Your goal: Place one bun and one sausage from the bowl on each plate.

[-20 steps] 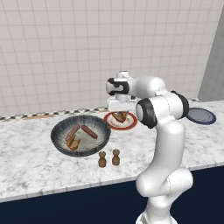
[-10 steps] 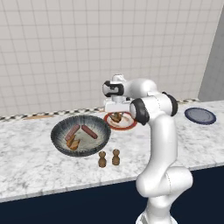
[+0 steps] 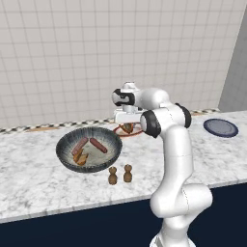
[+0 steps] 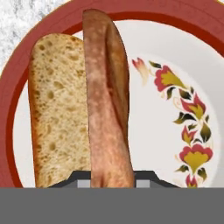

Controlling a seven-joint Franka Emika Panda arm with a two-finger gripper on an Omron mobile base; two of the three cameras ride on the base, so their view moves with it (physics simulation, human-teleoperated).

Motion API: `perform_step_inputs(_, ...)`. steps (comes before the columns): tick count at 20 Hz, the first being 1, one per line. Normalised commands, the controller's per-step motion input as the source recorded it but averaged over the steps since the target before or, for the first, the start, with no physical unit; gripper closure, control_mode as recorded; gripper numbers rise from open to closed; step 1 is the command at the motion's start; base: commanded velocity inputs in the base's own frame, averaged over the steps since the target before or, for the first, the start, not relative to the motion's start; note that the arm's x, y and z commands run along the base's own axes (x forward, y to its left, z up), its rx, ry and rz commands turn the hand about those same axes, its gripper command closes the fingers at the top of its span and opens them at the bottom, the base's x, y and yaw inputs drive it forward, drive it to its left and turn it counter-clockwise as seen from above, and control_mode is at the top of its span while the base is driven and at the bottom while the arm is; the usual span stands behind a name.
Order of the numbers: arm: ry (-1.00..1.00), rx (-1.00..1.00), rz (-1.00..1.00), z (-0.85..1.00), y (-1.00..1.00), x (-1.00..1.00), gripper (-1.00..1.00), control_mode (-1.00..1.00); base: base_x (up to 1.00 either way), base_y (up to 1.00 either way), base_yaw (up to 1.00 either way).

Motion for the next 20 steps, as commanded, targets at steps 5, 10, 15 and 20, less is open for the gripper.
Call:
perform_step_inputs(5, 0.0, 0.0, 0.0, 0.0, 0.0, 0.0, -1.0, -1.0, 0.0, 0.0, 0.0)
perform_step_inputs(10, 0.0, 0.0, 0.0, 0.0, 0.0, 0.0, -1.0, -1.0, 0.0, 0.0, 0.0)
perform_step_inputs(15, -0.03, 0.0, 0.0, 0.06, -0.08, -0.38, -1.0, -1.0, 0.0, 0.0, 0.0)
perform_step_inputs(20, -0.14, 0.08, 0.0, 0.86, -0.12, -0.94, -1.0, -1.0, 0.0, 0.0, 0.0)
